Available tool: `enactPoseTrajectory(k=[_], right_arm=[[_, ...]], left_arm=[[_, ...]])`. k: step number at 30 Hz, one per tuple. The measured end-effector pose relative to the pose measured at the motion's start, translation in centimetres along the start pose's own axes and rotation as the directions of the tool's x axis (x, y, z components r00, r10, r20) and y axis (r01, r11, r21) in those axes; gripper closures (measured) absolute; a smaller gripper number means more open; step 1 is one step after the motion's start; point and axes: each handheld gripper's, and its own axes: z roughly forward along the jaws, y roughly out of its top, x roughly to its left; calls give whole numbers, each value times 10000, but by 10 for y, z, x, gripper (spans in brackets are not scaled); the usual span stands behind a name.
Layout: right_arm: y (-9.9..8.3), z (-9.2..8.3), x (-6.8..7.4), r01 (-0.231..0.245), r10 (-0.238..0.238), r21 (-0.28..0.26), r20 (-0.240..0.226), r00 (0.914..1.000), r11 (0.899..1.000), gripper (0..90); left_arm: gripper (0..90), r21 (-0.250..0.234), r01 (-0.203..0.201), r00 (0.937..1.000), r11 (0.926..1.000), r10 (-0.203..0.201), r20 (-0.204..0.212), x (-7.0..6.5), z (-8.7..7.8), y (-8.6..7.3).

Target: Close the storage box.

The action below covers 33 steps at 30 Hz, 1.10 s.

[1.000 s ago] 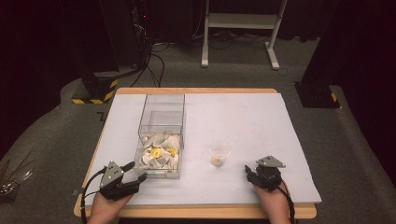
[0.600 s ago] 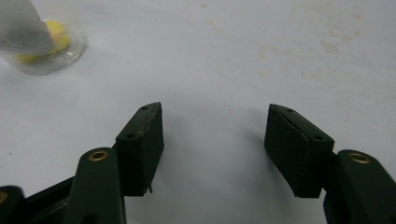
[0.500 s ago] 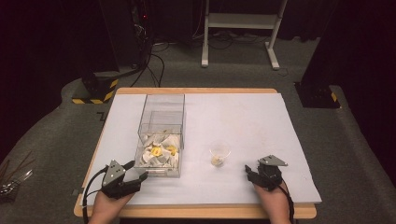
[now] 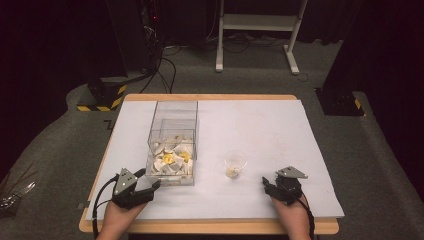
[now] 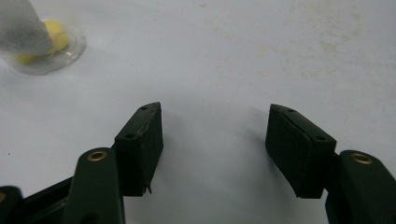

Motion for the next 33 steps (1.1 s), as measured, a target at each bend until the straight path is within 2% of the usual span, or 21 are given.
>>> enactPoseTrajectory(k=[6, 18, 21, 26, 29, 33], right_arm=[[0, 0, 0, -12, 12, 4, 13, 10000, 10000, 369], [0, 0, 0, -33, 33, 6, 26, 10000, 10000, 369], [0, 0, 0, -22, 21, 17, 33, 10000, 10000, 369], [0, 0, 0, -53, 53, 20, 17, 10000, 10000, 369], [0, 0, 0, -42, 42, 21, 2, 10000, 10000, 369], [0, 0, 0, -48, 49, 25, -17, 10000, 10000, 368]], left_arm=[[253, -14, 117, 9998, 9999, -117, -141, 2, 4, 1], [252, 76, 144, 9989, 9999, -141, -437, 7, 8, 2], [253, 111, 417, 9985, 9991, -413, -362, 12, 11, 2], [252, 168, 621, 9978, 9979, -617, -240, 16, 15, 3], [249, 209, 425, 9985, 9989, -418, -343, 15, 16, 4], [221, 304, 398, 9980, 9987, -383, -495, 14, 20, 4]])
